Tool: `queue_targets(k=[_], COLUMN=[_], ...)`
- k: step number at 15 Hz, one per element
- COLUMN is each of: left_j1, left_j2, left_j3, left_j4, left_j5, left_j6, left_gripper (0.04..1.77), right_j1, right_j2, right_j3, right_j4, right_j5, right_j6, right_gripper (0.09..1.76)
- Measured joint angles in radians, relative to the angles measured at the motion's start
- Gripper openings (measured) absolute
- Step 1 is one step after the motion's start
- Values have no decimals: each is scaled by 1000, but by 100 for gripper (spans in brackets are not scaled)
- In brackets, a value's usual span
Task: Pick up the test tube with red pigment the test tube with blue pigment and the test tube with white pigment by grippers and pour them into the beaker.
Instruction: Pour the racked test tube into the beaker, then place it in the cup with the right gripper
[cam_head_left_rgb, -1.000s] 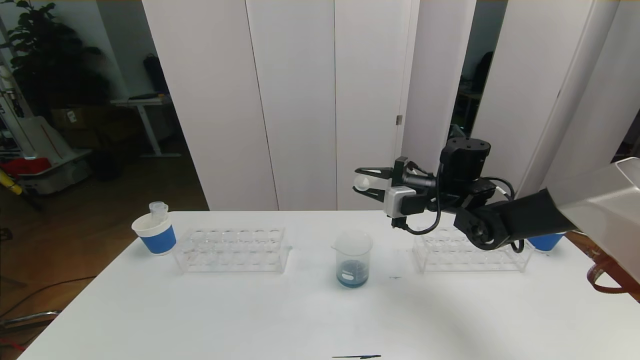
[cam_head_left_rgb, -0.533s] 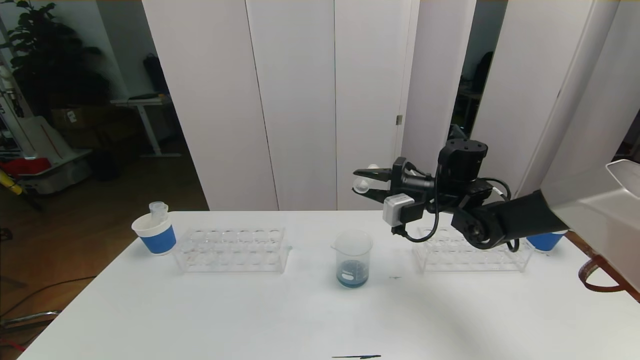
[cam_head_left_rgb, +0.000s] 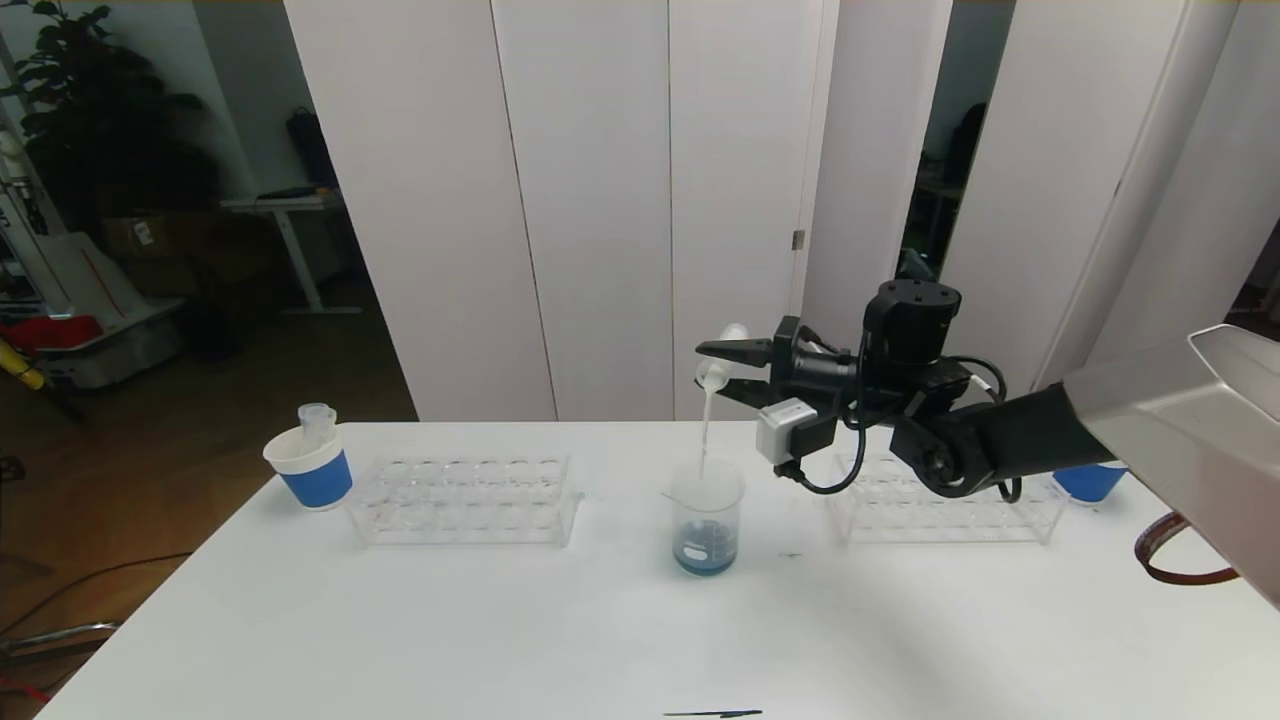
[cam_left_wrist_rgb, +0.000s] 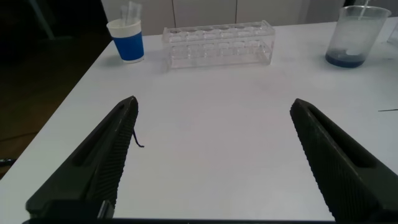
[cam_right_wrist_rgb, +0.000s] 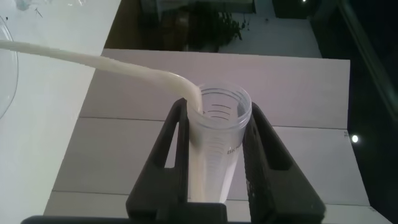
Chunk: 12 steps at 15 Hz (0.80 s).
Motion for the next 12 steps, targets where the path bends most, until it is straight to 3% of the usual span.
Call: queue_targets(k=[12], left_j1=[0], left_j2=[0], left_j3=[0], left_j4=[0], left_j5=[0], left_j6=[0], left_gripper=[175], right_j1=[-14], right_j2=[25], right_j3=[-36], right_j4=[0], right_j5=[43], right_j6=[-77], right_gripper=[58])
